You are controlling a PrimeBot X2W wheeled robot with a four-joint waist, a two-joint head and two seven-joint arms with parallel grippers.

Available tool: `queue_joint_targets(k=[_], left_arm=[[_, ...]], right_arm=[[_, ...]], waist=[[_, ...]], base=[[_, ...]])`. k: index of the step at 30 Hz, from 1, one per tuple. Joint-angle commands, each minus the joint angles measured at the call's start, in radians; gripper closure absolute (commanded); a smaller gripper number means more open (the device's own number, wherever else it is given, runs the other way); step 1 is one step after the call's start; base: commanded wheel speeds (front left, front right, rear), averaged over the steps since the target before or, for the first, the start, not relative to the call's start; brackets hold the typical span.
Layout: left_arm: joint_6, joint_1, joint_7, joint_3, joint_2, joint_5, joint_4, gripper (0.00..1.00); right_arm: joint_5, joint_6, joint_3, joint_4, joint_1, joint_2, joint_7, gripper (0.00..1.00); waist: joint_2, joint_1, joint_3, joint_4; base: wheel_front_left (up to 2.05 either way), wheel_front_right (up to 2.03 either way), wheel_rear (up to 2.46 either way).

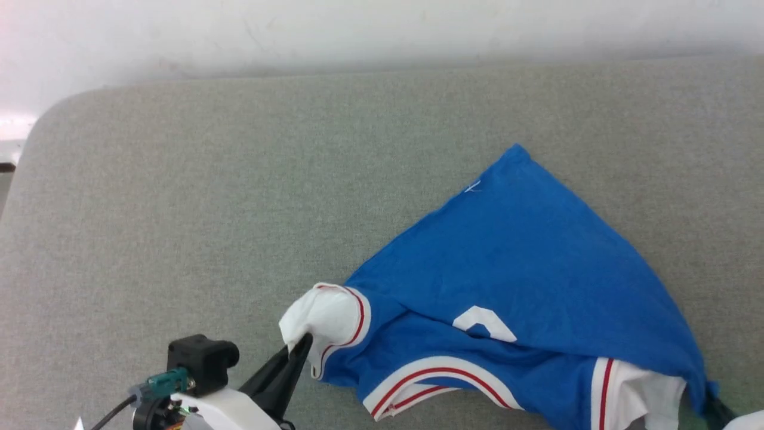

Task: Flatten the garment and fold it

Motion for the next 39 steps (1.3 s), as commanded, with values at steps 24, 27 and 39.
queue_joint_targets(k=[24,27,39], left_arm=[[-0.016,-0.048,-0.047,-0.023,-0.027,0.042,0.021,1.00],[-0.025,-0.069,-0.058,-0.025,-0.035,0.050,0.028,1.00],[-0.057,-0.208,-0.095,-0.051,-0.078,0.124,0.048,1.00]], right_arm=[[-0.126,-0.001,0.056,-0.478,-0.323,-0.062,0.160,0.00],[-0.177,-0.001,0.112,-0.390,-0.450,-0.072,0.201,0.00],[-0.241,-0.001,0.275,0.063,-0.802,-0.154,0.369,0.00]], waist=[[-0.0001,0.0001,0.057,0.042],[-0.0001,0.0001,0.094,0.059],[-0.0001,0.0001,0.263,0.171]], base=[[0.00,0.00,0.00],[0.00,0.00,0.00],[0.00,0.00,0.00]])
